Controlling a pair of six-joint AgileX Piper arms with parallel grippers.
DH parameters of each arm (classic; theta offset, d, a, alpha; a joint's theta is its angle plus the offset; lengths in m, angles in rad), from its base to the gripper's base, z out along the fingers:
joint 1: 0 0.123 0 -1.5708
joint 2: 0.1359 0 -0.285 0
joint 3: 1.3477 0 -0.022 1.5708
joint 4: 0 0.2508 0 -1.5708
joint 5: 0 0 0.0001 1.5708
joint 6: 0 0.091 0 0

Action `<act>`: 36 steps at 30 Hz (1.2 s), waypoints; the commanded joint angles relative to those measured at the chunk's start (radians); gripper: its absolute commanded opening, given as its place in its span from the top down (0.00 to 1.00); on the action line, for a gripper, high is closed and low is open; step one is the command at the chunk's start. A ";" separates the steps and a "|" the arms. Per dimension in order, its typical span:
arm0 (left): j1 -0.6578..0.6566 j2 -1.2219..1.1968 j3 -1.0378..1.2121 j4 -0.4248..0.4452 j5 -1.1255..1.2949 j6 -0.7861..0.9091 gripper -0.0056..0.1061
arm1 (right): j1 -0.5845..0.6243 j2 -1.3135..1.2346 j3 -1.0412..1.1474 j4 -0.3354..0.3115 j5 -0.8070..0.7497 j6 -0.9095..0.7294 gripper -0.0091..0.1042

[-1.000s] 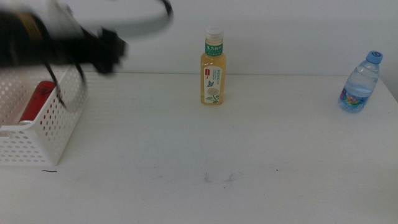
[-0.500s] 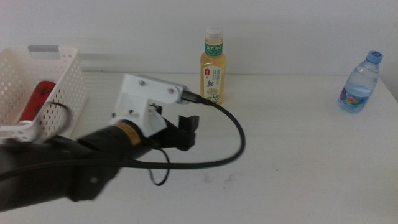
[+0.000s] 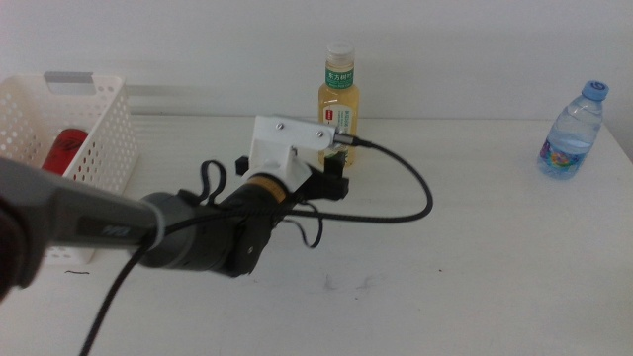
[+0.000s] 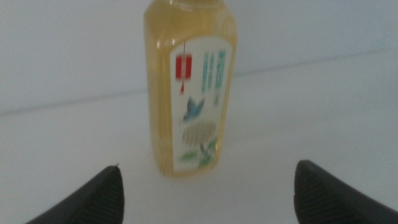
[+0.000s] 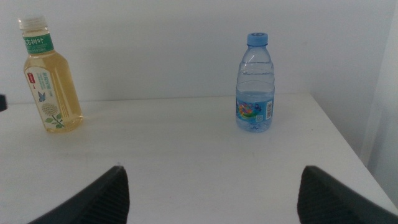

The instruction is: Use arms to grab the bottles and put them into the dustbin to the left of the table.

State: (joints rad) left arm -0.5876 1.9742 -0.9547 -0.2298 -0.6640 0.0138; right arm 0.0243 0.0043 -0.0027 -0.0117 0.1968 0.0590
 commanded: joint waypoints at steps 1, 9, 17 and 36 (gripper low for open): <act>-0.002 0.033 -0.051 -0.022 0.003 0.013 0.11 | -0.005 -0.004 0.003 -0.008 -0.010 -0.006 0.10; -0.002 0.140 -0.193 -0.017 -0.001 -0.023 0.11 | -0.005 -0.004 0.003 -0.008 -0.010 -0.006 0.10; 0.002 0.207 -0.266 -0.060 -0.036 -0.029 0.11 | -0.005 -0.004 0.003 -0.008 -0.010 -0.006 0.10; 0.009 0.227 -0.278 -0.088 -0.067 0.048 0.11 | -0.005 -0.004 0.003 -0.008 -0.010 -0.006 0.10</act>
State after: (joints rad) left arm -0.5841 2.1989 -1.2266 -0.2956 -0.7137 0.0577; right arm 0.0243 0.0043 -0.0027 -0.0117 0.1968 0.0590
